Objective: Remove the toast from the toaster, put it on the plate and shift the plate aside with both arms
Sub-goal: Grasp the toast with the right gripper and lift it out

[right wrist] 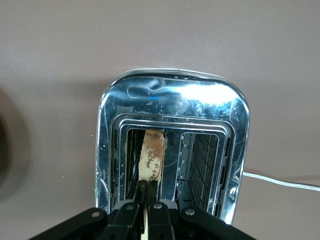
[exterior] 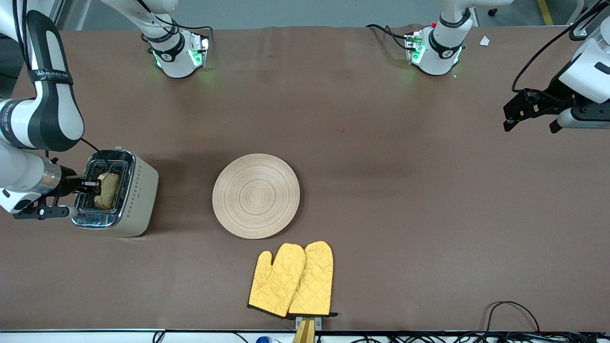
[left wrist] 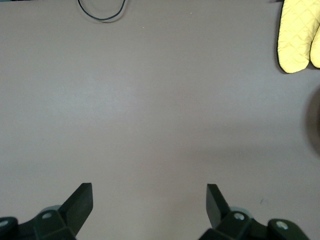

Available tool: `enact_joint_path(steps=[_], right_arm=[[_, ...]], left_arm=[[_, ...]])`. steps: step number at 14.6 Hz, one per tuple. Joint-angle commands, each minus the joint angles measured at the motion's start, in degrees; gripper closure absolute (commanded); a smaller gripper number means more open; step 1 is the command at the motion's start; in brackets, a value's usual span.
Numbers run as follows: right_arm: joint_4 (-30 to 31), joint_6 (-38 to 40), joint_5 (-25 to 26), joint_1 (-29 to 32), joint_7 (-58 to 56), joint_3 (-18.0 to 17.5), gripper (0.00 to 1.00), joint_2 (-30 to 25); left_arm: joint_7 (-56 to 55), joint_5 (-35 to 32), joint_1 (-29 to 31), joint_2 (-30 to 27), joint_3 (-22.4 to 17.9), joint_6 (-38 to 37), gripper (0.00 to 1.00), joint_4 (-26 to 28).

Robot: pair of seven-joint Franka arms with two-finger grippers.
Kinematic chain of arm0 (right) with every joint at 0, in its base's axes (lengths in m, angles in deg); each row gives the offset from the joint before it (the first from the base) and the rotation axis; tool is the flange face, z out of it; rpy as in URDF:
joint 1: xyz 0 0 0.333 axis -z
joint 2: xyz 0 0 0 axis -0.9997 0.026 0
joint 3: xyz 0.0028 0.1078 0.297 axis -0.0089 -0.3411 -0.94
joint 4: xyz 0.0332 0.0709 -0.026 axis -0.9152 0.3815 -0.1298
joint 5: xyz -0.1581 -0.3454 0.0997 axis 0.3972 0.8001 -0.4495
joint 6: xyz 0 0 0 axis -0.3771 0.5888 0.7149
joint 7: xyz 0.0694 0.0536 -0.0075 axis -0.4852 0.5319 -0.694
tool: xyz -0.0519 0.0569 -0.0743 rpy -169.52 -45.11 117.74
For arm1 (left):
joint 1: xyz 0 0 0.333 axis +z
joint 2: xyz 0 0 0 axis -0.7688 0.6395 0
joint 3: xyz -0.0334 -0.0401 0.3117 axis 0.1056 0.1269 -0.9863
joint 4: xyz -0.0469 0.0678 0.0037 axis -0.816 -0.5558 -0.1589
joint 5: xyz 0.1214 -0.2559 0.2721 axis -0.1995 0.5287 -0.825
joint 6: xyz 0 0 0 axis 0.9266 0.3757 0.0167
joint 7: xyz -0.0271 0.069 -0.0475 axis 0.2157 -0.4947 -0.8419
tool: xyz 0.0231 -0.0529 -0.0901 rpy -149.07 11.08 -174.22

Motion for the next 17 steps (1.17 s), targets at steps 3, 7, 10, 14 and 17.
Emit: enact_joint_path(steps=[3, 7, 10, 14, 17], right_arm=[[-3.0, 3.4, 0.8, 1.1, -2.4, -0.6, 1.0, -0.5], [-6.0, 8.8, 0.4, 0.9, -3.3, -0.8, 1.0, -2.0], [-11.6, 18.4, 0.1, 0.6, -3.3, -1.0, 1.0, -3.3], [-15.8, 25.6, -0.1, -3.6, -0.6, -1.3, 1.0, -5.6], [-16.0, 26.0, -0.1, -8.7, 6.4, -1.4, 1.0, -6.6]], left_arm=[[0.7, 0.0, 0.2, 0.8, 0.2, -1.0, 0.0, -1.5], [0.7, 0.0, 0.2, 0.8, 0.2, -1.0, 0.0, -1.5], [0.8, 0.0, 0.2, 0.8, 0.2, -1.0, 0.0, -1.6], [0.8, 0.0, 0.3, 0.8, 0.2, -1.0, 0.0, -1.6], [0.8, 0.0, 0.2, 0.8, 0.2, -1.0, 0.0, -1.6]])
